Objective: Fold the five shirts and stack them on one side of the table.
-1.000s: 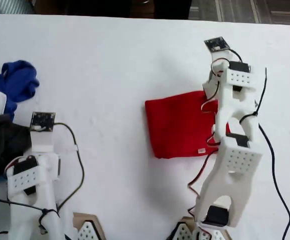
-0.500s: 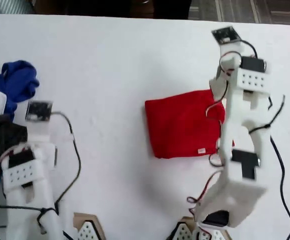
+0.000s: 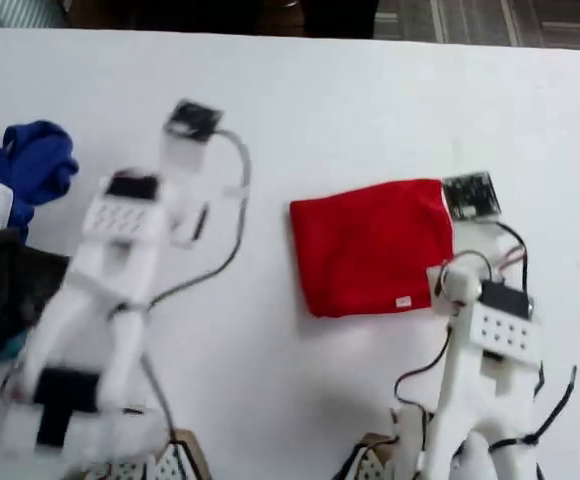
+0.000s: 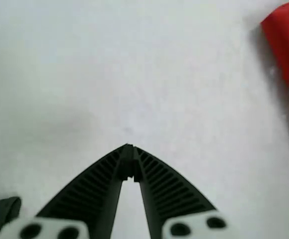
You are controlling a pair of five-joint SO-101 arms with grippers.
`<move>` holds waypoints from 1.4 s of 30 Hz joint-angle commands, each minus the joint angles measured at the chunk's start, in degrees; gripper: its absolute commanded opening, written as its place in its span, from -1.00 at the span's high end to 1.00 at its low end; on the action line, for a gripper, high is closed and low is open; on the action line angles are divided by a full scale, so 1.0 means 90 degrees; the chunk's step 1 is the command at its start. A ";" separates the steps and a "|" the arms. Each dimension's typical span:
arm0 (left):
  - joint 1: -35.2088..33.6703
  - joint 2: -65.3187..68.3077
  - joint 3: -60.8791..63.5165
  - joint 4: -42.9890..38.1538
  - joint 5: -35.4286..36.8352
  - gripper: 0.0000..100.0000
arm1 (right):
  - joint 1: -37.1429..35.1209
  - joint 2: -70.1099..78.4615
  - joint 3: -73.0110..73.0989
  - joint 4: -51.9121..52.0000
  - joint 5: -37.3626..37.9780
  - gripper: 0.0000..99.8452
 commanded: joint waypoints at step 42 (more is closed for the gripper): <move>0.1465 0.7707 -1.0281 0.2745 0.2530 0.95 | 0.0571 0.0708 0.1289 -0.1470 0.0020 0.96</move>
